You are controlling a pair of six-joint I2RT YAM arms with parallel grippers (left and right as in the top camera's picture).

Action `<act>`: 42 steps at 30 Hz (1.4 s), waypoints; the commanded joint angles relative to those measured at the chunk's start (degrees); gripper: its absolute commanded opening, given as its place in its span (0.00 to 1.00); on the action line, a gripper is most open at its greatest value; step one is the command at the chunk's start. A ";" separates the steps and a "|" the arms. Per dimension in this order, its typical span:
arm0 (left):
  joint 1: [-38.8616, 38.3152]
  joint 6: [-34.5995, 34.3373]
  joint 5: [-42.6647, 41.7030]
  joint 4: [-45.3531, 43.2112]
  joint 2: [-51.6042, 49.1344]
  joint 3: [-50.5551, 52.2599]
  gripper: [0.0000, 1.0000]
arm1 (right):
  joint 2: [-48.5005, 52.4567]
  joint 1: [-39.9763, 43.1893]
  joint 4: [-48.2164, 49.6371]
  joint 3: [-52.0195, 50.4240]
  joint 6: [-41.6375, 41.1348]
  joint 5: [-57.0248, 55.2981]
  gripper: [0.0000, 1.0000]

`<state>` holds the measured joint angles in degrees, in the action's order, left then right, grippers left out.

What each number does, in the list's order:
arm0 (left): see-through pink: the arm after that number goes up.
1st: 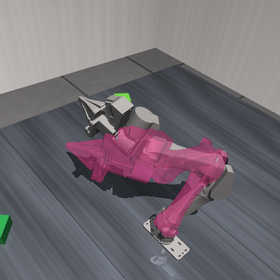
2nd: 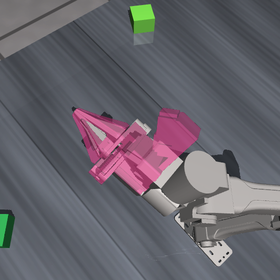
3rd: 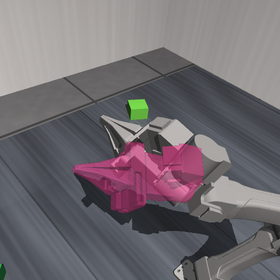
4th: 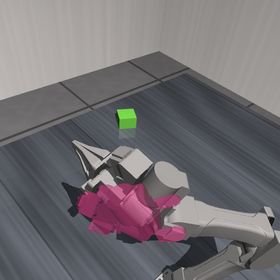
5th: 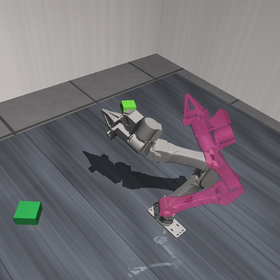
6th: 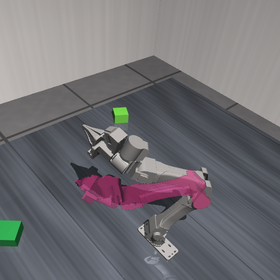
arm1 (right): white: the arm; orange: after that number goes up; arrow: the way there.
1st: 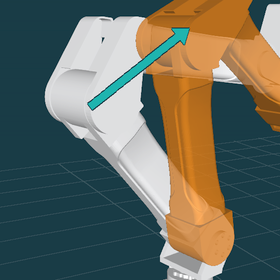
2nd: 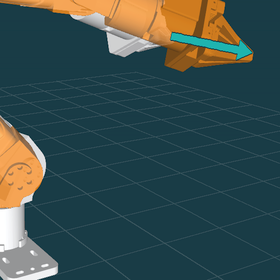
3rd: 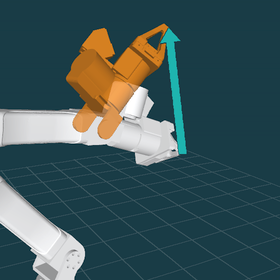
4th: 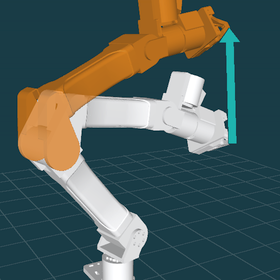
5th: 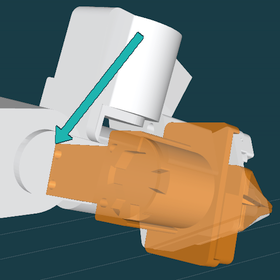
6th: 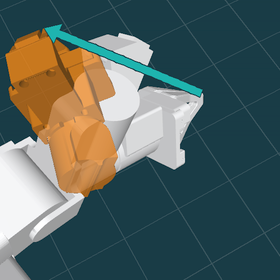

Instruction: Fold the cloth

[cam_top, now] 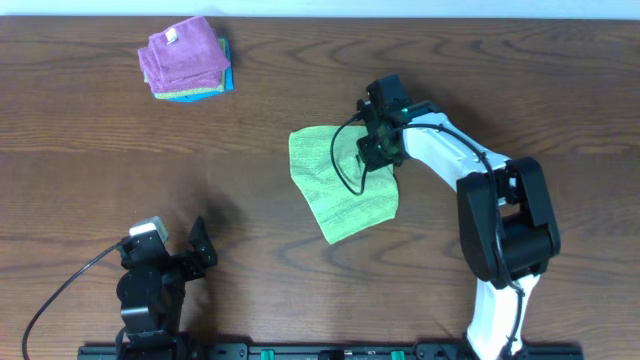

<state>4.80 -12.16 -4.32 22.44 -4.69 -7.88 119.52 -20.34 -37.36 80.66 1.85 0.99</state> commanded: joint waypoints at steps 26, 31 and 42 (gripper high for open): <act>-0.13 -4.59 -7.17 0.17 0.48 1.16 0.95 | 2.49 -0.87 -3.91 -0.42 -1.38 -5.01 0.01; -0.13 -16.85 -20.50 -0.44 0.48 1.16 0.95 | 2.49 -1.09 -4.00 -0.42 -1.36 -5.03 0.01; -0.11 -23.02 -26.32 -4.90 0.48 1.16 0.96 | 2.47 -1.95 -3.67 -0.42 -1.36 -5.03 0.01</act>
<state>4.80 -33.08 -30.26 17.89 -4.69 -7.18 119.52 -20.86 -40.23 81.01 1.48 -5.06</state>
